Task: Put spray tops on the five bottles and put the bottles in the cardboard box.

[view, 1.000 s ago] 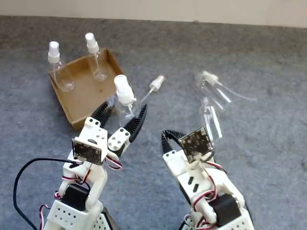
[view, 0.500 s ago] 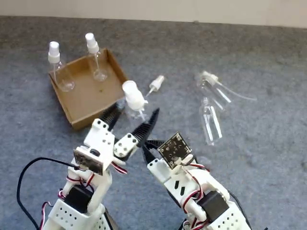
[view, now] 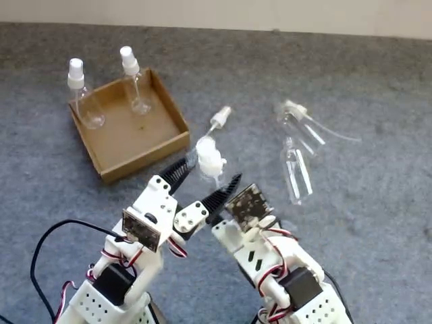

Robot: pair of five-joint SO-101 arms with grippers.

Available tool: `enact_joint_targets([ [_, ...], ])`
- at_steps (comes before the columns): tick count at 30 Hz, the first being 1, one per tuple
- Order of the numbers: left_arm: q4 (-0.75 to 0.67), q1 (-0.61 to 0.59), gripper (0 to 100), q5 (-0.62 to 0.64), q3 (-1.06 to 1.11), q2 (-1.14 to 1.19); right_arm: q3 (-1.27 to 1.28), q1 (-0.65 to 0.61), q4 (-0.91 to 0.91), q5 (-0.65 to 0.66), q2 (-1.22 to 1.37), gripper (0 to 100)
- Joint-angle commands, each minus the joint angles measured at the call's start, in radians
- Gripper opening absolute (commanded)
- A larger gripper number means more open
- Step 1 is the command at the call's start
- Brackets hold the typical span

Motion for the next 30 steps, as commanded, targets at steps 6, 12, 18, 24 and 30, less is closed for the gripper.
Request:
enact_joint_targets([
  [6,0.008,0.027,15,0.006,0.018,-0.012,-0.001,0.090,-0.033,0.011,-0.013,0.8],
  [12,0.005,-0.028,15,0.006,0.015,-0.012,0.087,0.090,-0.035,0.011,-0.013,0.8],
  [18,0.008,-0.182,15,0.009,-0.041,-0.012,0.139,0.090,-0.036,0.011,-0.013,0.8],
  [24,0.135,-0.361,15,0.011,-0.186,-0.010,0.137,0.090,-0.038,0.012,-0.013,0.8],
  [30,0.241,-0.473,15,0.005,-0.360,-0.007,0.137,0.090,-0.038,0.012,-0.013,0.8],
])
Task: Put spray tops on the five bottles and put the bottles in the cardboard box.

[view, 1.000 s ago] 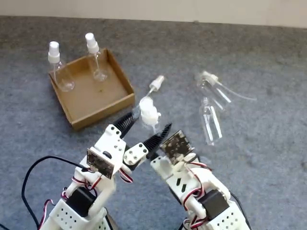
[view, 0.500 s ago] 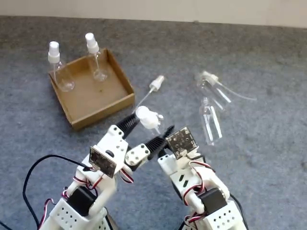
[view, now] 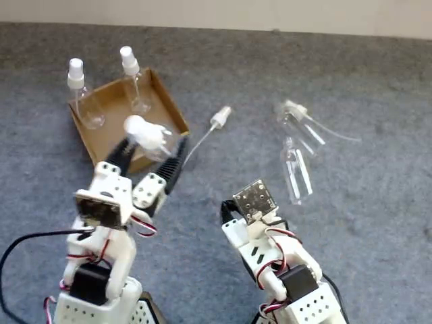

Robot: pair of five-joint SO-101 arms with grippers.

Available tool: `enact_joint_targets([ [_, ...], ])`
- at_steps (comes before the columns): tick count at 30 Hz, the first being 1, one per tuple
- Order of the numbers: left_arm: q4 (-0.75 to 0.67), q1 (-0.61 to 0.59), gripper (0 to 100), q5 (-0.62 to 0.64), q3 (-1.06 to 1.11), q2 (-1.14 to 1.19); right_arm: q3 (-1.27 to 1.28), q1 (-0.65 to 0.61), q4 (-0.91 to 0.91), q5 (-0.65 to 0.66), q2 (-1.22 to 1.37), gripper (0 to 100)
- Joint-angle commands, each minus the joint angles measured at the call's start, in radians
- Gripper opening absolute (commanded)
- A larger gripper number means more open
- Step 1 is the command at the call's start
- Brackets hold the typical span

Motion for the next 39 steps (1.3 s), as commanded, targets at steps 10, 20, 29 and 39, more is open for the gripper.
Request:
enact_joint_targets([
  [10,0.021,-0.087,15,-0.078,-0.306,0.374,0.002,0.013,-0.035,0.012,-0.012,0.9],
  [20,-0.233,-0.125,15,-0.080,-0.326,0.737,0.004,0.013,-0.035,0.011,-0.012,0.9],
  [29,-0.514,-0.189,15,-0.080,-0.332,1.069,0.174,0.018,-0.214,0.011,-0.007,0.9],
  [39,-0.804,-0.186,15,-0.078,-0.437,1.400,0.176,0.019,-0.214,0.011,-0.002,0.9],
])
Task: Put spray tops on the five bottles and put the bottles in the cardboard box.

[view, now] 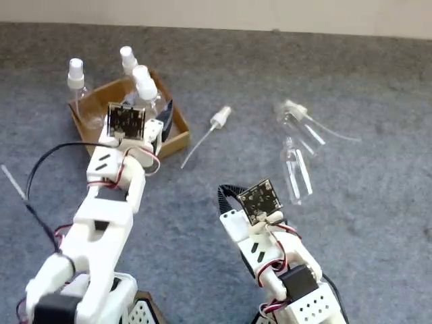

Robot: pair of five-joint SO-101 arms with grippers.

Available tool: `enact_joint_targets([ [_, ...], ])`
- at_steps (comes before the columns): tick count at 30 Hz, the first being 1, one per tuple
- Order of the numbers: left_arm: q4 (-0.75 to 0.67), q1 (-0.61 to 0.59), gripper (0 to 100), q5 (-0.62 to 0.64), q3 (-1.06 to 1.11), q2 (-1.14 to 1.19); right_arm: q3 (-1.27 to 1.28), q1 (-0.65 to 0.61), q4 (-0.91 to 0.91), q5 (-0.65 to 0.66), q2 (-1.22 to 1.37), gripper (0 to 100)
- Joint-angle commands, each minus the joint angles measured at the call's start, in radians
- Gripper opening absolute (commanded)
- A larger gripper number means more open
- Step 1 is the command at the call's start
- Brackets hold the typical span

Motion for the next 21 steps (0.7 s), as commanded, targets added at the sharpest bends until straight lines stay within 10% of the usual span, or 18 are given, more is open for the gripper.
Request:
enact_joint_targets([
  [1,-0.057,-0.005,15,-0.011,-0.151,0.119,0.171,0.013,-0.031,0.011,-0.004,0.9],
  [21,-0.063,0.008,15,-0.011,-0.384,0.532,0.171,0.013,0.004,0.011,-0.007,0.9],
])
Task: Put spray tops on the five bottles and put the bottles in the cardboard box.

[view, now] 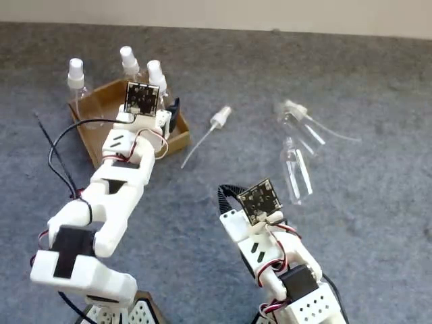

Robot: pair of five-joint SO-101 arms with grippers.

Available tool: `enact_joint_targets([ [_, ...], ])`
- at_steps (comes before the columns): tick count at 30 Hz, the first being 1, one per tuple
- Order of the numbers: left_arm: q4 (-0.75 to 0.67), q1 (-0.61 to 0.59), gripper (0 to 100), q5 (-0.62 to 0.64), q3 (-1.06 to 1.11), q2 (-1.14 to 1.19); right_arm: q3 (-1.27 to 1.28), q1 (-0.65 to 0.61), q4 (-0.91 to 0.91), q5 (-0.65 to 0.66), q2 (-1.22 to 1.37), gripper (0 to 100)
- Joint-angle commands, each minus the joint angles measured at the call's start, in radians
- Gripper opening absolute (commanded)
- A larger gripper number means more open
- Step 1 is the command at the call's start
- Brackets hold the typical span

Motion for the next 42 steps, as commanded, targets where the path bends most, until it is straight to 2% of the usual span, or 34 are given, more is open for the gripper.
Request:
enact_joint_targets([
  [1,-0.041,0.008,15,-0.011,-0.077,0.033,0.171,0.013,0.005,0.011,-0.010,0.9],
  [8,-0.160,0.008,15,-0.011,-0.073,0.094,0.171,0.013,0.007,0.011,-0.012,0.9],
  [27,-0.155,0.008,16,-0.009,-0.073,0.143,0.171,0.013,0.007,0.011,-0.010,0.9],
  [33,-0.155,0.007,25,-0.009,-0.071,0.143,0.171,0.013,0.007,0.011,-0.008,0.9],
  [42,-0.157,0.001,26,-0.009,-0.031,0.134,0.171,0.013,0.008,0.011,-0.007,0.9],
])
